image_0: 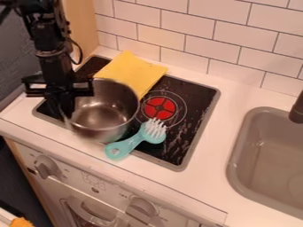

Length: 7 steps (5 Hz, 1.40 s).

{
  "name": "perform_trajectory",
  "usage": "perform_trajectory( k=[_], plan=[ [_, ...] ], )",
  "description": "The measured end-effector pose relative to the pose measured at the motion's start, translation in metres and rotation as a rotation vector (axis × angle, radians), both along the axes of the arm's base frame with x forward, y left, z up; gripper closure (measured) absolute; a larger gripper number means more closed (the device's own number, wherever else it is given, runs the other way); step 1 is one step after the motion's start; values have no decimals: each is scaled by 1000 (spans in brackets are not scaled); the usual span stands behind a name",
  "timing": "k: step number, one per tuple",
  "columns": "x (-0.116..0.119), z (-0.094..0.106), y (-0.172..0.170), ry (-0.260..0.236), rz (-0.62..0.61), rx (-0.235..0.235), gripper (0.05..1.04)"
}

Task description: Put the pan from the right top going to right bottom.

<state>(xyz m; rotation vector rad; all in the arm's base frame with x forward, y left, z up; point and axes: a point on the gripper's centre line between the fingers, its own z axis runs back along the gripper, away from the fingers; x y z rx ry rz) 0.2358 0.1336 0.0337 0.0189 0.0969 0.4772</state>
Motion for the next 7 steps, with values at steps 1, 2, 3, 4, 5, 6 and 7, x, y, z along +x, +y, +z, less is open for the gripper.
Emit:
perform_trajectory(
  k=[1, 2, 3, 4, 5, 6, 7],
  plan=[
    [-6, -4, -2, 6, -6, -2, 983],
    [-8, -5, -2, 16, -12, -1, 785],
    [-9, -5, -2, 18, -13, 0, 495],
    [-5, 12, -8, -41, -45, 19, 195],
    [4, 35, -19, -114, -97, 38, 72],
    [9, 49, -21, -182, -140, 48, 76],
    [14, 49, -24, -220, -215, 32, 82]
  ],
)
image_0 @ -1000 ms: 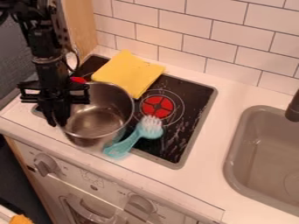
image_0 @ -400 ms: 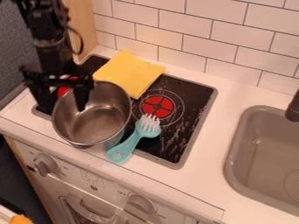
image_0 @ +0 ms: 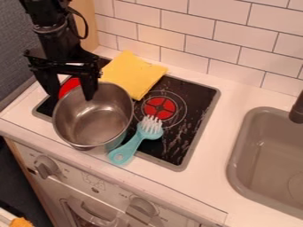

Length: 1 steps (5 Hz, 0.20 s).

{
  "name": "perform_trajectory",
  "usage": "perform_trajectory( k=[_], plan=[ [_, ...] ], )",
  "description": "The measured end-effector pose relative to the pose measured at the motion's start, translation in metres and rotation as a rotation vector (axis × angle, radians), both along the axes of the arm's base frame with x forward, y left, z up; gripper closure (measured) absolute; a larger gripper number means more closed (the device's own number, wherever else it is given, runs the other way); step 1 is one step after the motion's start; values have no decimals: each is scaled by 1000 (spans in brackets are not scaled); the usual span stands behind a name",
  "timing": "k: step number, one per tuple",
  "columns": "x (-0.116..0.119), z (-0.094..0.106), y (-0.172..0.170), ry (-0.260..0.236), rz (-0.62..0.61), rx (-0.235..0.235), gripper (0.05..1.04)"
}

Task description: Put the pan from the right top going to right bottom.

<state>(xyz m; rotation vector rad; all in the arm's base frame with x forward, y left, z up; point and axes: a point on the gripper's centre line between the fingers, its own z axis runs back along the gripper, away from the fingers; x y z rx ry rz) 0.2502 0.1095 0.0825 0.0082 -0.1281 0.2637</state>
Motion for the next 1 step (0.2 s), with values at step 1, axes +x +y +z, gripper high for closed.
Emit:
perform_trajectory(
  k=[1],
  plan=[
    [4, 0, -1, -16, -97, 17, 82]
  ],
)
